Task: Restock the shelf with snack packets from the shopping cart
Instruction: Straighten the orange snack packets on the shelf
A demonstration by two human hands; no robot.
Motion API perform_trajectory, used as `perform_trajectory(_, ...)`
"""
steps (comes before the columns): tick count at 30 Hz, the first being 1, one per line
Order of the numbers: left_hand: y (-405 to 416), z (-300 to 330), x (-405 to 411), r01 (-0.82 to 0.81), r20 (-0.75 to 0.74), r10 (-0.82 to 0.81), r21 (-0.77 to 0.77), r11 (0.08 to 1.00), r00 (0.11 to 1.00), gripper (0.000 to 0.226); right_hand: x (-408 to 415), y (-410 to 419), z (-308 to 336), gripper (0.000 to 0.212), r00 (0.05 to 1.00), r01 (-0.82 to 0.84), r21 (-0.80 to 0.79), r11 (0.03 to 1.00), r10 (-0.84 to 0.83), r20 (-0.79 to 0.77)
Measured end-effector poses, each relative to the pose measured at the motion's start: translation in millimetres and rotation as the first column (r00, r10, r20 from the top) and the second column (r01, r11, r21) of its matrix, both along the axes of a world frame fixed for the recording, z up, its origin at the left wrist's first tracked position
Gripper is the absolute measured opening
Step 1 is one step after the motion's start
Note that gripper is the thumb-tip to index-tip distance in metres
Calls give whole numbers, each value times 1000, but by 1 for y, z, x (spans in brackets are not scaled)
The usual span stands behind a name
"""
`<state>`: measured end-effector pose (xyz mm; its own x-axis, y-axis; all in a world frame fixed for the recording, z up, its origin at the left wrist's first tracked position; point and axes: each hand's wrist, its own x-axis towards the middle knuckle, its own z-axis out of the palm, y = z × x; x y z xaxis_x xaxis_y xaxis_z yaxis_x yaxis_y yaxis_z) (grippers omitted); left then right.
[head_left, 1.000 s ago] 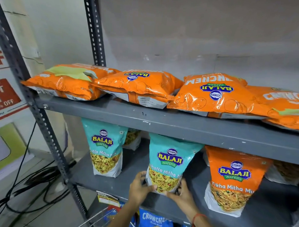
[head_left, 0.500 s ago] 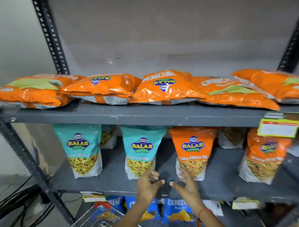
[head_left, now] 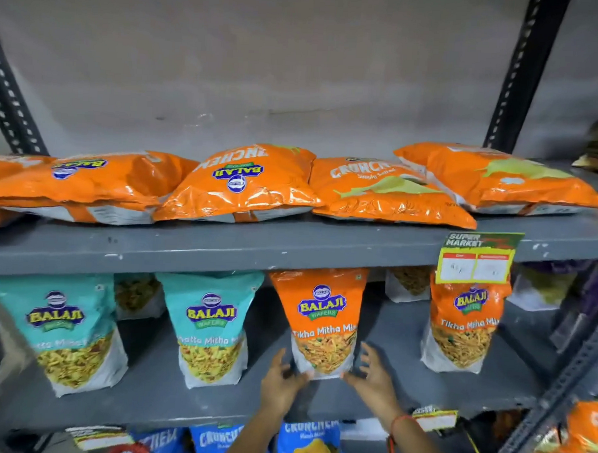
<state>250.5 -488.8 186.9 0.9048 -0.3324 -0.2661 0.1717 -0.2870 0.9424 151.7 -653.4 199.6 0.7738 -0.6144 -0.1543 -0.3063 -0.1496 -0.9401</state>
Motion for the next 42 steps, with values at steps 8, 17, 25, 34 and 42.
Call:
perform_trajectory(8, 22, -5, 3, 19, 10, -18, -111, 994, 1000, 46, -1, 16, -12, 54, 991, -130, 10, 991, 130, 33)
perform_trajectory(17, 23, 1, -16, -14, 128, 20, -47, 999, 992, 44, -21, 12, -9, 87, 994, -104, 37, 994, 103, 31)
perform_trajectory(25, -1, 37, -82, 41, 340, -37, -5, 999, 940, 23, -110, 13, 4, 67, 966, 214, 52, 975, -219, 138)
perform_trajectory(34, -94, 27, -127, 275, 229, -257, -48, 960, 939, 24, -164, -90, 13, 65, 866, 489, 42, 871, -491, 93)
perform_trajectory(42, -184, 16, -126, 270, 88, -264, -76, 960, 961, 55, -148, -180, 4, 92, 987, 157, 184, 970, -162, 14)
